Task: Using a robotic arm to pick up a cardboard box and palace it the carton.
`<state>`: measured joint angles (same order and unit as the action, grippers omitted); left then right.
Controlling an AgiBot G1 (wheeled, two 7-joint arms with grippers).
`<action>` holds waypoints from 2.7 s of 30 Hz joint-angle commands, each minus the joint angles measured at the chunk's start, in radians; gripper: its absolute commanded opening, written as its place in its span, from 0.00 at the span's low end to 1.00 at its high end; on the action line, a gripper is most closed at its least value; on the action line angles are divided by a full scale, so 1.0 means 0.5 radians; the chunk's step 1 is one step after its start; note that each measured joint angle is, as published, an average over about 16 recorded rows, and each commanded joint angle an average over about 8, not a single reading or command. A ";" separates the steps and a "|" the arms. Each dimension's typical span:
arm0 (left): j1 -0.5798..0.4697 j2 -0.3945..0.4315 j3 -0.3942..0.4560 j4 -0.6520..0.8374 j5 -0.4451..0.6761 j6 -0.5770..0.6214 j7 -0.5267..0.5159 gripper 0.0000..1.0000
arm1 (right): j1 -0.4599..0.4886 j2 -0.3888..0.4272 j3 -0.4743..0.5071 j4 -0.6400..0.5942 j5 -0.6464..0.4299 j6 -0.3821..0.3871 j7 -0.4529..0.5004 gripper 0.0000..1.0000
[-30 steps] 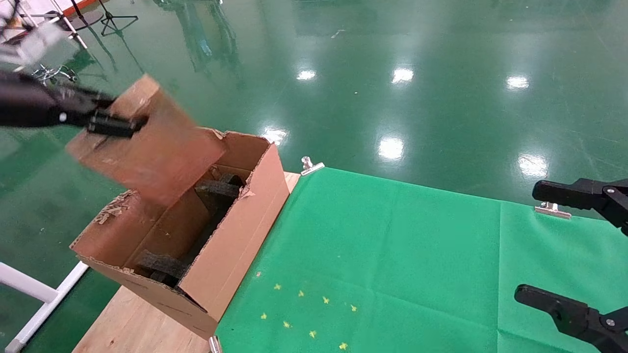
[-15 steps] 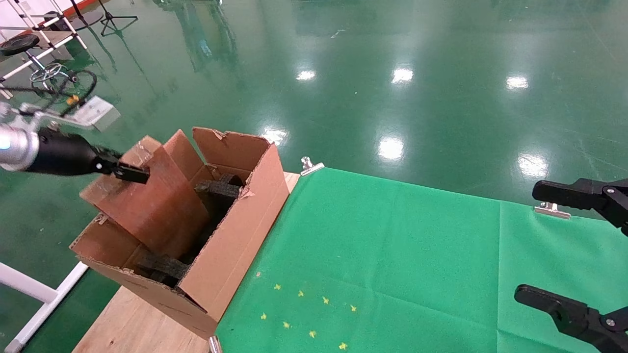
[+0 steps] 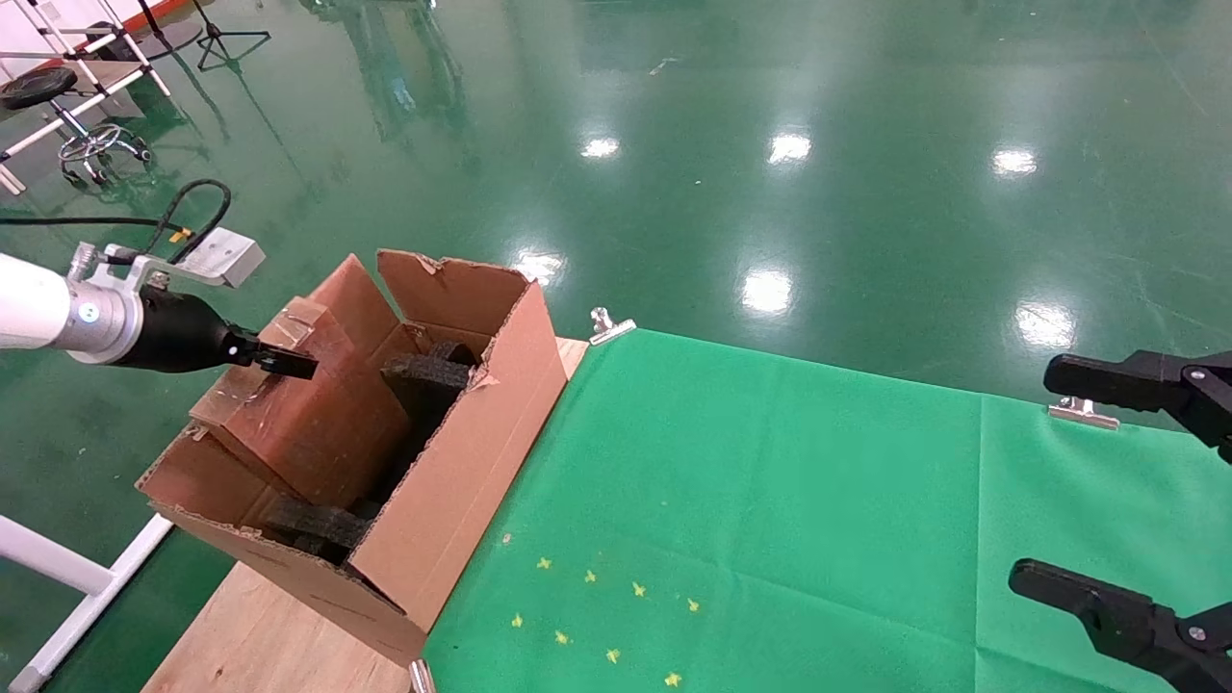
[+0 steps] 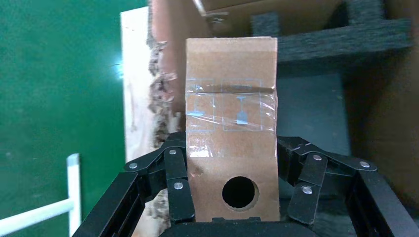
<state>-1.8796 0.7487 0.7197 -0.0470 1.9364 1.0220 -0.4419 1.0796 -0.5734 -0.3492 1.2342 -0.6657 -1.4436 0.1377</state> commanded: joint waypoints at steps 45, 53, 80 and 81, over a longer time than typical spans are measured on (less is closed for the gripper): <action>0.634 0.284 -0.040 0.110 -0.060 -0.719 -0.015 1.00 | 0.000 0.000 0.000 0.000 0.000 0.000 0.000 1.00; 0.609 0.265 -0.054 0.075 -0.079 -0.700 0.005 1.00 | -0.001 0.000 0.000 -0.001 0.000 0.000 0.000 1.00; 0.407 -0.197 -0.303 -0.670 -0.477 -0.131 0.003 1.00 | -0.001 0.000 0.000 -0.001 0.001 0.001 0.000 1.00; 0.408 -0.215 -0.310 -0.709 -0.491 -0.109 -0.003 1.00 | -0.001 0.001 0.000 -0.001 0.001 0.001 0.000 1.00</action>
<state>-1.6751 0.6552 0.5708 -0.3749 1.7016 0.9499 -0.4394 1.0792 -0.5731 -0.3492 1.2338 -0.6653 -1.4432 0.1376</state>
